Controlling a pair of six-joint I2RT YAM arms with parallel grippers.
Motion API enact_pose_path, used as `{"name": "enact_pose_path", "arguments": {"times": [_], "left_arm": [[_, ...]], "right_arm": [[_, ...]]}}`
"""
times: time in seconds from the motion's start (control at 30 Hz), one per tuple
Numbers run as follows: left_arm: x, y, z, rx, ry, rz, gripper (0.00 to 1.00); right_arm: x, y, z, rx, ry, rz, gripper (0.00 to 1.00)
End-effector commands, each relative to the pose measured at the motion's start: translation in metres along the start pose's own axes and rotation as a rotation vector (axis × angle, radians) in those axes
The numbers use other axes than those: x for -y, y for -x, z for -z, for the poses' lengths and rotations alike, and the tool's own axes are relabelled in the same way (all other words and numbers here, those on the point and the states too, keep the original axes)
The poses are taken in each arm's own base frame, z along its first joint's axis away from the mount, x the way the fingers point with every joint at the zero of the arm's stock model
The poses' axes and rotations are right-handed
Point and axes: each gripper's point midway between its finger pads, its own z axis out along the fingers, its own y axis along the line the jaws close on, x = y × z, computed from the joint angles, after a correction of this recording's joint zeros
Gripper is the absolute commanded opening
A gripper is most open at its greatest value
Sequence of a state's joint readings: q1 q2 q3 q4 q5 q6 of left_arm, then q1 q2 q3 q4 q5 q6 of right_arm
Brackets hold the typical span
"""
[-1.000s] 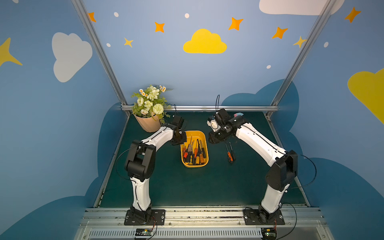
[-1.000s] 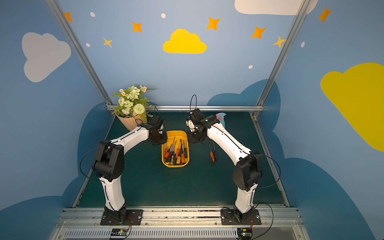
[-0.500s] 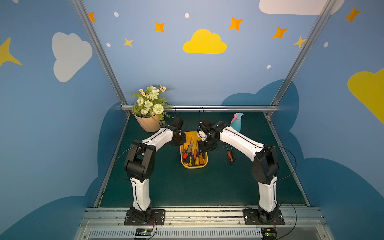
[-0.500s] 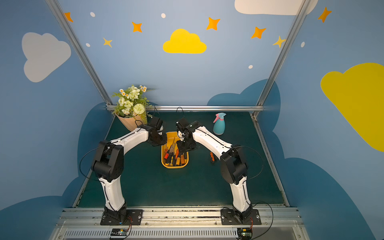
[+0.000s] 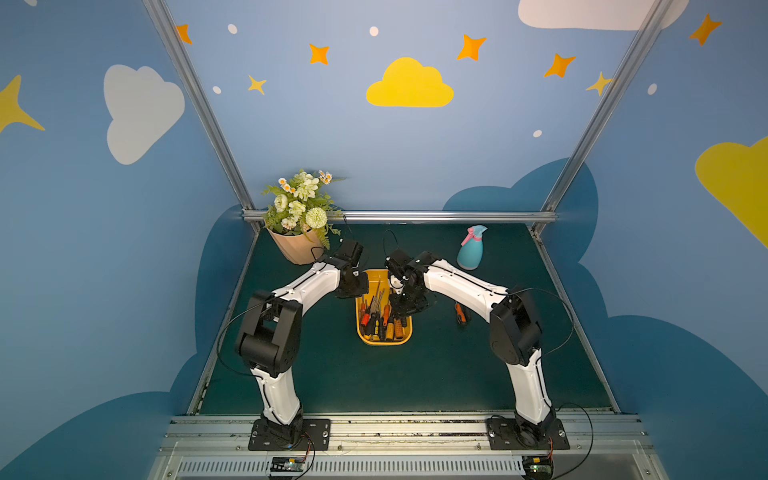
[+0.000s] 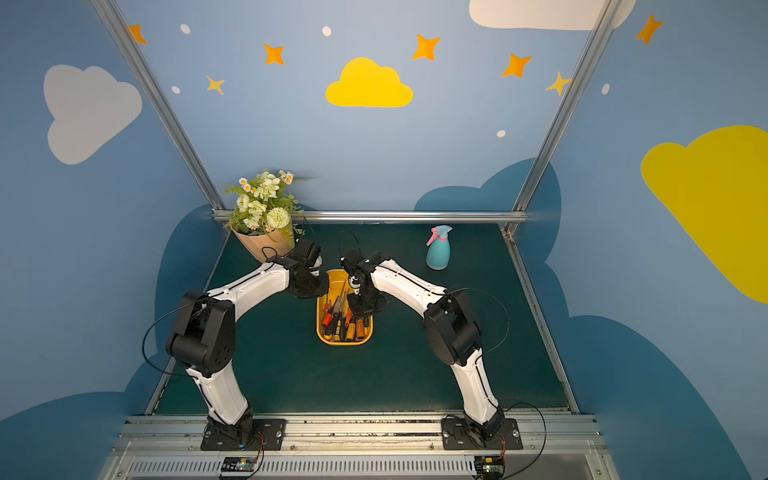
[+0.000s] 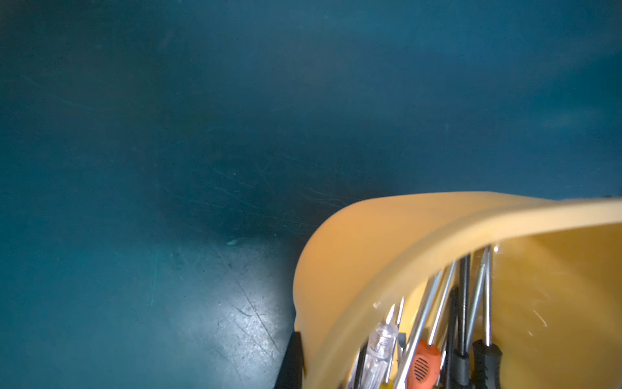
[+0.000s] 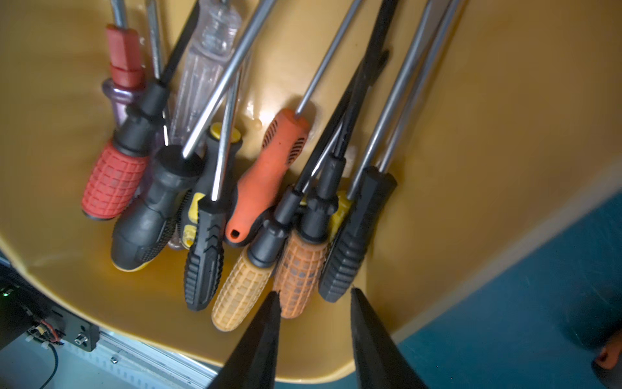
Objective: Take out the screwdriver from the storage box
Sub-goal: Pick up the screwdriver from the storage box.
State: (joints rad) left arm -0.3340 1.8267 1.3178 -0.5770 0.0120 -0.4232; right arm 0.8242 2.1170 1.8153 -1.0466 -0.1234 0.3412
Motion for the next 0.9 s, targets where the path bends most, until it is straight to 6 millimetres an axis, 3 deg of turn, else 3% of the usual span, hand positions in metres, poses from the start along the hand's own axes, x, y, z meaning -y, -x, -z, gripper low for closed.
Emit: {"name": "enact_pose_path", "arguments": {"times": [0.0,0.4,0.67,0.87], "left_arm": [[0.015,0.017,0.027,0.080,-0.072,-0.007,0.02],[0.021,0.023,0.031,0.078,-0.089,0.022,0.02],[0.022,0.025,0.034,0.081,-0.092,0.065,0.03],[0.028,0.032,0.044,0.066,-0.098,0.071,0.03]], "right_arm": [[-0.004,-0.002,-0.003,-0.025,-0.004,-0.015,0.38],[-0.019,-0.013,-0.023,-0.074,0.013,-0.004,0.39],[-0.004,-0.023,-0.048,-0.158,-0.038,-0.039,0.38],[-0.003,-0.031,-0.052,-0.190,-0.044,-0.039,0.39]]}}
